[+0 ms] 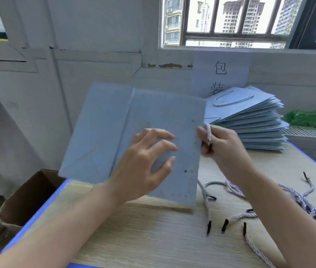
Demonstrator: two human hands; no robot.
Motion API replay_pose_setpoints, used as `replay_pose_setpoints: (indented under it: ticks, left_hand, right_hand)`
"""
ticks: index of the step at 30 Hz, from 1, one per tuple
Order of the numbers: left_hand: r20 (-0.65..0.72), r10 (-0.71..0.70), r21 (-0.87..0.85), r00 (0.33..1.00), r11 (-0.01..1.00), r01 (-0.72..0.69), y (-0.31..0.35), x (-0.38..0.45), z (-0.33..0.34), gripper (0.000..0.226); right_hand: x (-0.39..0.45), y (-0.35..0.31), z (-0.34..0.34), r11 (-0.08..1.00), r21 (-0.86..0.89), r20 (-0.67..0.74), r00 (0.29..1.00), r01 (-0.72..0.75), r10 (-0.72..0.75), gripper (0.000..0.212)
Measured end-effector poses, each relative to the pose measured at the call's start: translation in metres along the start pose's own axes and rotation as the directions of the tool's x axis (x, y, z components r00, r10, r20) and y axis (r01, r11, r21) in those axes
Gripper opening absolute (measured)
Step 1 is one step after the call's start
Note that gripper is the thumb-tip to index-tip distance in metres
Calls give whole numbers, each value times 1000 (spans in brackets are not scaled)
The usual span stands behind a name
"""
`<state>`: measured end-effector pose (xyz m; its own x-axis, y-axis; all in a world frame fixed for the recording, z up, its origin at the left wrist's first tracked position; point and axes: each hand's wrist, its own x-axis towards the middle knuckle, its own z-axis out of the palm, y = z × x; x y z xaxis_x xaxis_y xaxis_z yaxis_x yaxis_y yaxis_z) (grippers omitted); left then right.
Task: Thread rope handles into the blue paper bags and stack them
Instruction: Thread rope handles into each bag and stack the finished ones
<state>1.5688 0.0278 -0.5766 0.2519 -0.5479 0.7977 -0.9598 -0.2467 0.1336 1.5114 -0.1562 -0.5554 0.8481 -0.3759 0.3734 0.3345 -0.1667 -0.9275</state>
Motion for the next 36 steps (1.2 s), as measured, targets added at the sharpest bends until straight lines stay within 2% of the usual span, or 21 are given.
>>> replay_pose_setpoints:
  ticks: [3,5,6,8,10,13,15,16,17,19,22,24,26,28,32,36]
  left_hand:
    - [148,-76,-41,986,996,82,-9,-4,5,27]
    - [285,-126,-34,950,989,142,-13,-6,7,34]
    - [358,-162,-9,919,984,177,-14,-7,8,39]
    - [479,-249,96,842,968,232,-15,-9,10,52]
    - [533,-309,176,788,951,254,-13,-9,9,65]
    - [562,-344,187,752,939,289,-8,-6,6,81]
    - [629,-354,195,692,934,301,-5,-5,3,82]
    - [662,-355,193,661,932,307,-4,-5,2,82]
    - [685,-353,185,637,930,316,-3,-6,1,82]
    - [716,-345,169,608,929,328,-3,-6,1,81]
    - [726,-337,148,600,928,342,-5,-7,4,79]
    - [713,-347,141,610,922,360,-5,-7,5,77]
    - [703,-359,138,614,916,377,-4,-7,5,74]
    - [703,-358,136,614,916,378,-4,-7,4,70]
    - [696,-353,142,626,921,362,-5,-6,5,67]
    - [670,-395,226,629,915,333,-7,-6,5,67]
  right_hand:
    - [-8,14,14,937,-336,204,964,-95,172,33]
    - [-11,19,18,786,-618,294,925,-10,242,33]
    - [-11,18,17,707,-705,313,921,59,234,33]
    - [-9,10,10,627,-770,338,910,121,240,28]
    - [-8,1,-1,618,-779,370,873,106,317,25]
    - [-8,-13,-18,627,-777,435,763,50,478,26]
    - [-9,-17,-23,606,-795,459,681,28,570,26]
    - [-9,-18,-24,594,-804,462,662,33,590,26]
    - [-8,-17,-24,577,-815,456,666,46,590,25]
    - [-6,-10,-23,546,-834,416,740,79,528,19]
    - [1,8,-19,482,-864,316,903,146,292,11]
    - [5,20,-20,456,-883,215,959,109,187,18]
    - [7,25,-23,427,-902,146,977,66,157,25]
    - [7,23,-27,446,-894,128,980,46,155,27]
    - [4,18,-21,522,-846,215,965,108,148,28]
    - [2,28,-10,440,-876,284,949,198,139,32]
